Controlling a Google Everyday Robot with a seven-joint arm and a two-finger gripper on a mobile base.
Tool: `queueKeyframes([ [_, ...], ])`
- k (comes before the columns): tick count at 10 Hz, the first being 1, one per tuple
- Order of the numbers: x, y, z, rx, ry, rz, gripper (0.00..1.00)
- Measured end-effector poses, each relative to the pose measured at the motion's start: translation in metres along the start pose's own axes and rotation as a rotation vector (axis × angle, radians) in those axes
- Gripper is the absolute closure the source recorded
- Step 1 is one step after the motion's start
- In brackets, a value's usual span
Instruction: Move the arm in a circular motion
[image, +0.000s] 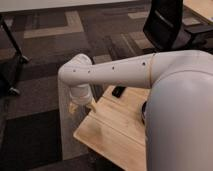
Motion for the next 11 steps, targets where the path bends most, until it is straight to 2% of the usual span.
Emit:
queueKeyframes([
  [3, -0.006, -0.015, -0.003, 0.005, -0.015, 0.027, 0.35],
  [5, -0.001, -0.043, -0.011, 0.006, -0.031, 0.090, 0.35],
  [9, 0.010, -0.088, -0.007, 0.001, -0.004, 0.154, 0.35],
  [11, -0.016, -0.113, -0.006, 0.004, 0.011, 0.124, 0.35],
])
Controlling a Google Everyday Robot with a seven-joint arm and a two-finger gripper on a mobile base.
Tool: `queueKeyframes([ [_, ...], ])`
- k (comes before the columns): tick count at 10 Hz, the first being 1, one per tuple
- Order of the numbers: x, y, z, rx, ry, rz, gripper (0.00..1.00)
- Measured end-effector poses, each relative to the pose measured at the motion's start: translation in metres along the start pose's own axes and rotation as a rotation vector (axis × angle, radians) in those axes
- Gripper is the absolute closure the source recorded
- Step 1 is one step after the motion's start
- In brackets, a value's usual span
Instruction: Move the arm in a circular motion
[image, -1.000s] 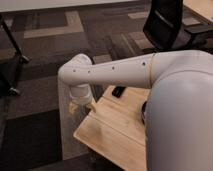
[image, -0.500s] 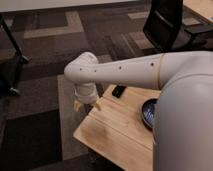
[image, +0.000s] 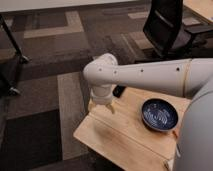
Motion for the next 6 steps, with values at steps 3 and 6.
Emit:
queueKeyframes([
  [3, -0.049, -0.014, -0.004, -0.004, -0.007, -0.047, 0.35],
  [6, -0.108, -0.048, -0.010, -0.006, -0.030, -0.065, 0.35],
])
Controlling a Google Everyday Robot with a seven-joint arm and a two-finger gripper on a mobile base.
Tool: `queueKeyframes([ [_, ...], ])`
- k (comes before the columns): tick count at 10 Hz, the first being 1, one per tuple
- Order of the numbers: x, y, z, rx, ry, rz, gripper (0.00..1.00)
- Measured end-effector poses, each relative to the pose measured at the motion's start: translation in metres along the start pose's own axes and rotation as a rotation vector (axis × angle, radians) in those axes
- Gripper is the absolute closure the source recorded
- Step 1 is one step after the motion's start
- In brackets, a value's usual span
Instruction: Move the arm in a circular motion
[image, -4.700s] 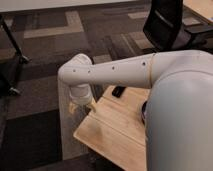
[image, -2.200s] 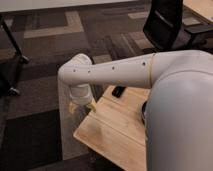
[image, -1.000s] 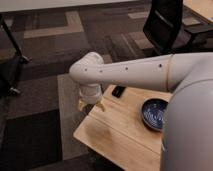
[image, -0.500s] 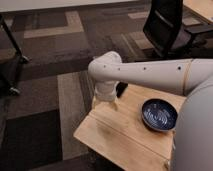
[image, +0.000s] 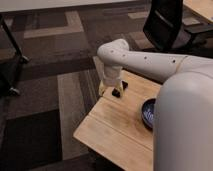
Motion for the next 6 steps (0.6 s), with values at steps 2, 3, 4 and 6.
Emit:
queueKeyframes([
  [2, -0.026, -0.048, -0.012, 0.019, -0.018, 0.029, 0.35],
  [3, -0.030, -0.072, -0.018, 0.028, -0.022, 0.054, 0.35],
  [4, -0.030, -0.100, -0.025, 0.040, -0.025, 0.092, 0.35],
  [6, -0.013, -0.166, -0.045, 0.066, -0.038, 0.197, 0.35],
])
